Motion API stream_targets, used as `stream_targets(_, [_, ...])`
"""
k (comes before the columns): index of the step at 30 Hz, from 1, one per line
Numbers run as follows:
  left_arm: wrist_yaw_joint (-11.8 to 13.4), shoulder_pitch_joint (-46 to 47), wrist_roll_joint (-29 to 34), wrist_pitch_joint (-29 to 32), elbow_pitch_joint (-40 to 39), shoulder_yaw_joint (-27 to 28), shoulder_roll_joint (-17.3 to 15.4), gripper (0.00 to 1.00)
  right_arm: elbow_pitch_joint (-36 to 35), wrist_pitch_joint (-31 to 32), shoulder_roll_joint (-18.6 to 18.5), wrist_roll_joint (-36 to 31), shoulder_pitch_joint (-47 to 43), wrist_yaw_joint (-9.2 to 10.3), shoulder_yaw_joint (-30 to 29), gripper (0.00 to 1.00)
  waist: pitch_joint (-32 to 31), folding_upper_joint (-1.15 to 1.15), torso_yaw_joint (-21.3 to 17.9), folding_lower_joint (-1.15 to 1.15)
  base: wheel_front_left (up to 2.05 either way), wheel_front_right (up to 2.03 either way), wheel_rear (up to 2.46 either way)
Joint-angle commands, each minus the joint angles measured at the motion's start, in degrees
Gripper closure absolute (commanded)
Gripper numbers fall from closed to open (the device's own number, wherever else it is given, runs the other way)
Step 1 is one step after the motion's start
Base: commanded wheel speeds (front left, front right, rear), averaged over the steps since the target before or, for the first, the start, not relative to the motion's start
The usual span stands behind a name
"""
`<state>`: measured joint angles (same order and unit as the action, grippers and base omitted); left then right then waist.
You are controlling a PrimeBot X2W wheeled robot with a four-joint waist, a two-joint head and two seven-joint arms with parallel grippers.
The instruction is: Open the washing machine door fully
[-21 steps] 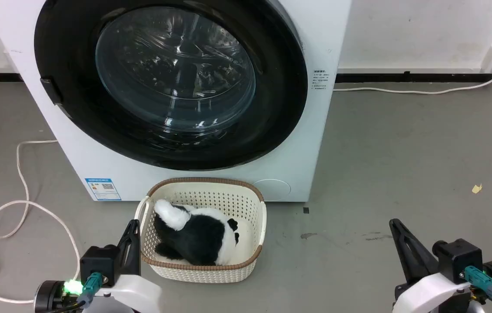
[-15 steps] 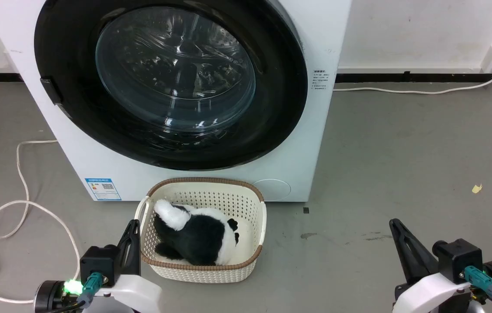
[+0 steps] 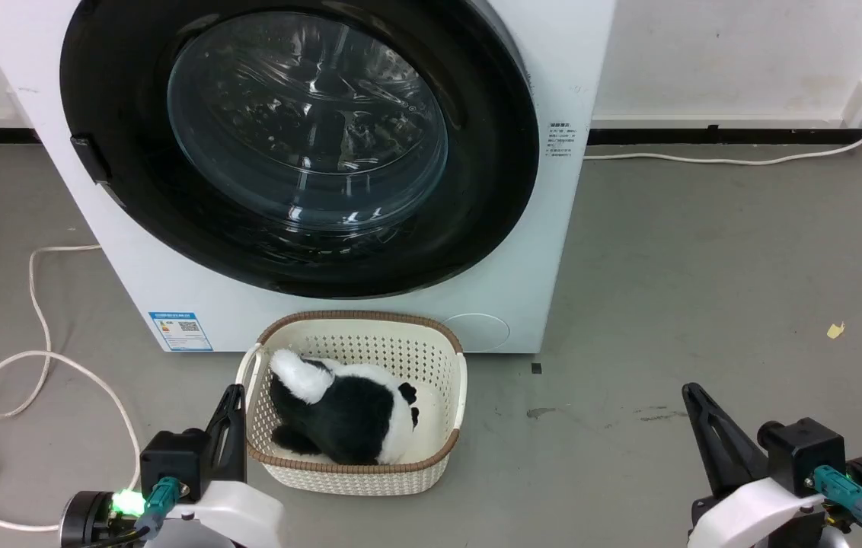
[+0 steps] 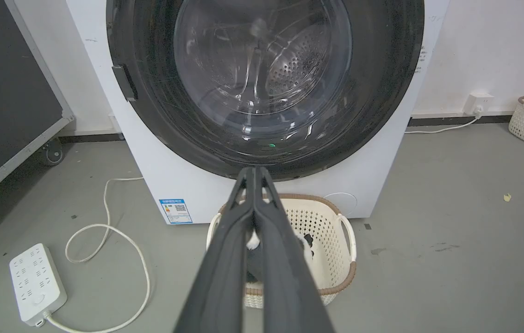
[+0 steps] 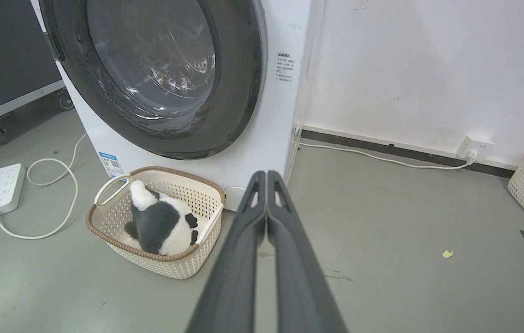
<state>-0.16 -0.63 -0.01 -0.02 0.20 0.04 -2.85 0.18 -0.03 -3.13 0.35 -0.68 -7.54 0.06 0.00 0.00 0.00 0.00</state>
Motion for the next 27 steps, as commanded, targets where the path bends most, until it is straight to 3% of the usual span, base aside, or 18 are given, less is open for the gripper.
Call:
stream_targets(1, [0.2, 0.6, 0.0, 0.0, -0.2, 0.0, 0.0, 1.00, -0.2, 0.0, 0.2, -0.3, 0.7, 0.05, -0.1, 1.00, 0.0, 0.00, 0.0, 0.00, 0.00, 0.00, 0.00])
stream_targets(14, [0.2, 0.6, 0.0, 0.0, -0.2, 0.0, 0.0, 1.00, -0.2, 0.0, 0.2, -0.3, 0.7, 0.05, -0.1, 1.00, 0.0, 0.00, 0.0, 0.00, 0.00, 0.00, 0.00])
stream_targets(15, [0.0, 0.0, 0.0, 0.0, 0.0, 0.0, 0.0, 0.00, 0.0, 0.0, 0.0, 0.0, 0.0, 0.00, 0.0, 0.00, 0.0, 0.00, 0.0, 0.00, 0.00, 0.00, 0.00])
stream_targets(27, [0.4, -0.1, -0.3, -0.9, 0.1, -0.5, 0.0, 0.00, 0.4, -0.9, 0.0, 0.9, -0.1, 0.00, -0.2, 0.00, 0.1, 0.00, 0.0, 0.00, 0.00, 0.00, 0.00])
